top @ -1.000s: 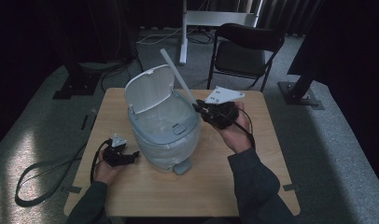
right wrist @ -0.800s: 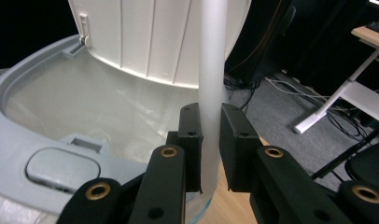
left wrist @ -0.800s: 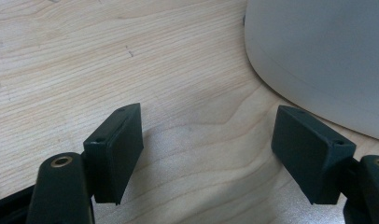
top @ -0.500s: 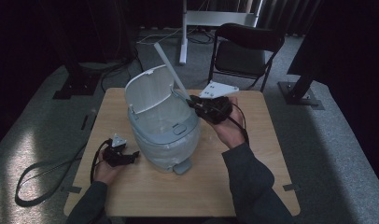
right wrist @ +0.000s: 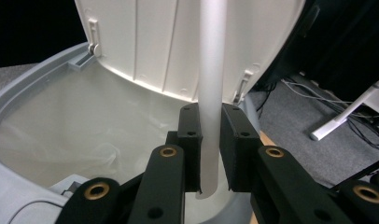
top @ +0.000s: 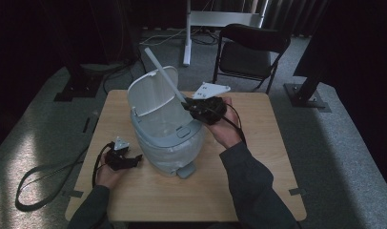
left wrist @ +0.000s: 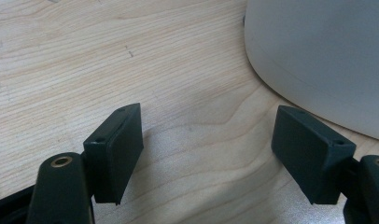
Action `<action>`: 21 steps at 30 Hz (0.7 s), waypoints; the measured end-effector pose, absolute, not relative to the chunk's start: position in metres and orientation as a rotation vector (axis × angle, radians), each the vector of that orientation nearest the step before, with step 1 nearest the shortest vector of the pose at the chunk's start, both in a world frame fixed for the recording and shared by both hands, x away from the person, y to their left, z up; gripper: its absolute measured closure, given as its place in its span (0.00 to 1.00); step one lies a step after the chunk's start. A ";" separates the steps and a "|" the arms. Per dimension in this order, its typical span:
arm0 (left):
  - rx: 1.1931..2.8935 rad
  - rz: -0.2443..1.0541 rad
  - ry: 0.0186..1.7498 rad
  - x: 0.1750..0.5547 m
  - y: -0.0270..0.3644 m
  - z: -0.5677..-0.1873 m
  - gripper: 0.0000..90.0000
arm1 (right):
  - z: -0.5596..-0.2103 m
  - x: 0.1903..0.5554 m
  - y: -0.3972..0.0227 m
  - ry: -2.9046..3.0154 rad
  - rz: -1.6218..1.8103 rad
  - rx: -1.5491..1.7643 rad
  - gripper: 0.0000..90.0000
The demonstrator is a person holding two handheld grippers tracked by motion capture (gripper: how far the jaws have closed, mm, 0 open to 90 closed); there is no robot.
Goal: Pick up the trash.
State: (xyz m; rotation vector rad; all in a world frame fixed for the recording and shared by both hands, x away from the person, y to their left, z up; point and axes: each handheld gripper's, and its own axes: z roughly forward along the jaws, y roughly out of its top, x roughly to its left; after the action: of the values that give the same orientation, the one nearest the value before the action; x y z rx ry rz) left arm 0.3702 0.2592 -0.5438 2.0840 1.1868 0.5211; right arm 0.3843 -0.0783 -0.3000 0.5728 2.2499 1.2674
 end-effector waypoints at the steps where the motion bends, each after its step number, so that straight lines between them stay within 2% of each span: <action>1: 2.084 0.521 1.187 0.370 0.259 -0.544 0.28 | -0.301 0.385 -0.078 2.256 1.259 0.570 0.87; 6: 2.084 0.522 1.186 0.370 0.259 -0.544 0.28 | -0.303 0.385 -0.077 2.271 1.238 0.551 0.80; 21: 2.085 0.522 1.185 0.371 0.259 -0.544 0.28 | -0.305 0.386 -0.097 2.242 1.236 0.607 0.80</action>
State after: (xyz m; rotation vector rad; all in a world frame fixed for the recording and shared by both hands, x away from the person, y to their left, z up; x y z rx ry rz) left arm 0.3707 0.2591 -0.5438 2.0854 1.1848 0.5216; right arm 0.3857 -0.0967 -0.3053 0.6070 2.2417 1.2359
